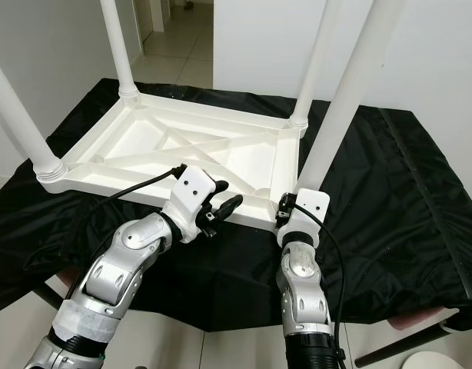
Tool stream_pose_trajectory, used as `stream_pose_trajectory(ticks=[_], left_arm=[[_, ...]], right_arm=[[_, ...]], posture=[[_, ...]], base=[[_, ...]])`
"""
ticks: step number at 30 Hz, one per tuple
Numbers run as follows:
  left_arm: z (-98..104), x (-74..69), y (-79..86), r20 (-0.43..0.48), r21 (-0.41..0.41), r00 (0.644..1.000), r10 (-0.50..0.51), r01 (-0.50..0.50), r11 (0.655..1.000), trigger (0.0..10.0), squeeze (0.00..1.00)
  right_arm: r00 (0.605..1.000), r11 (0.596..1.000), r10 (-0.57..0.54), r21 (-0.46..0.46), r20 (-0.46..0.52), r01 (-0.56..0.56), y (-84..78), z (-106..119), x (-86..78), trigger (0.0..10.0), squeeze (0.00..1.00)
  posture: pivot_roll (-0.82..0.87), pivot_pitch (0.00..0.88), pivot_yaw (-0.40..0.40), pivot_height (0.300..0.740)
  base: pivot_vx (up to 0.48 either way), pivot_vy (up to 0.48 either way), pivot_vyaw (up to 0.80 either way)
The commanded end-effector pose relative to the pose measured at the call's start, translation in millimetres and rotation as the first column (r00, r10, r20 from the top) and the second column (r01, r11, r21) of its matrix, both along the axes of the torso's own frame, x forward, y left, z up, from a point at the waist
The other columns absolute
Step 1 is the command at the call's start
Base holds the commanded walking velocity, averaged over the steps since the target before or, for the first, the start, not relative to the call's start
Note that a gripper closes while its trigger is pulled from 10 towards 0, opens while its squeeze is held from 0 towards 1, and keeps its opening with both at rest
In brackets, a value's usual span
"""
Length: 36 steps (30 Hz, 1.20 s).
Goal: Building children table
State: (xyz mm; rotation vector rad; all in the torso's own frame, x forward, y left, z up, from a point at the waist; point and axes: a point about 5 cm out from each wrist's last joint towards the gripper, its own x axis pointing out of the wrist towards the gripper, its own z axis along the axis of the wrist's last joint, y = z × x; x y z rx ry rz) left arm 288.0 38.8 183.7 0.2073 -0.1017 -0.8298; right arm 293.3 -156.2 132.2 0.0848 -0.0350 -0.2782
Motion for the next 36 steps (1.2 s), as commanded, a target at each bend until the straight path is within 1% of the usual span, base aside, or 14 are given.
stream_pose_trajectory(ticks=[1, 2, 3, 12, 15, 19, 20, 23, 25, 29, 31, 32, 34, 36], left_arm=[[-2, 1.7, 2.3, 0.003, -0.005, 0.999, 0.047, -0.047, 0.999, 10.0, 0.00], [-2, 1.7, 2.3, 0.003, -0.005, 0.999, 0.047, -0.047, 0.999, 10.0, 0.00], [-2, 1.8, 2.3, 0.004, -0.004, 0.999, 0.047, -0.047, 0.999, 10.0, 0.00], [-1, 2.6, 3.3, 0.009, -0.007, 0.999, 0.054, -0.054, 0.999, 10.0, 0.00], [-1, 2.3, 3.4, 0.010, -0.008, 0.998, 0.054, -0.054, 0.999, 10.0, 0.00], [0, 1.7, 3.8, 0.010, -0.005, 0.999, 0.054, -0.053, 0.999, 10.0, 0.00], [0, 1.6, 4.0, 0.010, -0.004, 0.999, 0.053, -0.053, 0.999, 10.0, 0.00], [-1, 2.5, 4.9, 0.011, 0.000, 0.999, 0.054, -0.054, 0.999, 10.0, 0.00], [-1, 2.7, 5.0, 0.011, 0.000, 0.999, 0.054, -0.054, 0.999, 10.0, 0.00], [-1, 3.8, 5.1, 0.012, 0.002, 0.999, 0.051, -0.051, 0.999, 10.0, 0.00], [-1, 4.0, 5.1, 0.012, 0.002, 0.999, 0.051, -0.051, 0.999, 10.0, 0.00], [0, 4.4, 4.8, 0.013, 0.002, 0.999, 0.049, -0.049, 0.999, 10.0, 0.00], [0, 4.6, 4.7, 0.014, 0.002, 0.999, 0.049, -0.049, 0.999, 10.0, 0.00], [0, 5.3, 4.7, 0.014, 0.001, 0.999, 0.049, -0.049, 0.999, 10.0, 0.00]], right_arm=[[0.999, 0.999, -0.036, 0.009, -0.031, 0.036, -0.6, -6, -6.6, 10.0, 0.00], [0.999, 0.999, -0.036, 0.009, -0.031, 0.036, -0.6, -6, -6.6, 10.0, 0.00], [0.999, 0.999, -0.038, -0.006, -0.029, 0.037, -1.4, -5, -7.1, 10.0, 1.00], [0.998, 0.998, -0.065, -0.007, -0.009, 0.065, -5.1, -3, -7.9, 10.0, 1.00], [0.998, 0.998, -0.059, -0.002, 0.000, 0.059, -5.4, -2, -7.9, 10.0, 1.00], [0.999, 1.000, -0.020, -0.003, 0.028, 0.020, -8.8, 1, -8.6, 10.0, 1.00], [0.999, 1.000, -0.001, -0.002, 0.033, 0.001, -10.4, 2, -8.8, 10.0, 0.00], [0.988, 0.989, 0.148, -0.013, 0.044, -0.148, -13.8, 1, -7.4, 10.0, 0.00], [0.984, 0.985, 0.171, -0.014, 0.046, -0.170, -14.3, 1, -7.1, 10.0, 0.00], [0.954, 0.953, 0.298, -0.074, 0.041, -0.294, -26.5, 3, -0.6, 10.0, 0.00], [0.948, 0.946, 0.316, -0.087, 0.041, -0.312, -28.2, 3, 0.4, 10.0, 0.00], [0.926, 0.921, 0.377, -0.111, 0.028, -0.372, -34.0, 5, 3.5, 10.0, 0.00], [0.910, 0.904, 0.415, -0.124, 0.020, -0.409, -36.9, 6, 5.0, 10.0, 0.00], [0.880, 0.870, 0.476, -0.148, 0.002, -0.470, -39.7, 6, 7.4, 10.0, 0.00]], posture=[[0.04, 0.000, -0.039, 0.740], [0.04, 0.000, -0.039, 0.740], [0.04, 0.000, -0.039, 0.740], [0.04, 0.000, -0.040, 0.740], [0.05, 0.000, -0.038, 0.740], [0.05, 0.000, -0.037, 0.740], [0.05, 0.000, -0.037, 0.740], [0.05, 0.000, -0.036, 0.740], [0.05, 0.000, -0.036, 0.740], [0.05, 0.000, -0.033, 0.740], [0.05, 0.000, -0.033, 0.740], [0.05, 0.000, -0.032, 0.740], [0.05, 0.000, -0.032, 0.740], [0.05, 0.000, -0.029, 0.740]], base=[[0.000, 0.000, 0.00], [0.000, 0.000, 0.00], [0.000, 0.000, 0.00], [0.000, 0.000, 0.00], [0.000, 0.000, 0.00], [0.000, 0.000, 0.00], [0.000, 0.000, 0.00], [0.000, 0.000, 0.00], [0.000, 0.000, 0.00], [0.000, 0.000, 0.00], [0.000, 0.000, 0.00], [0.000, 0.000, 0.00], [0.000, 0.000, 0.00], [0.000, 0.000, 0.00]])
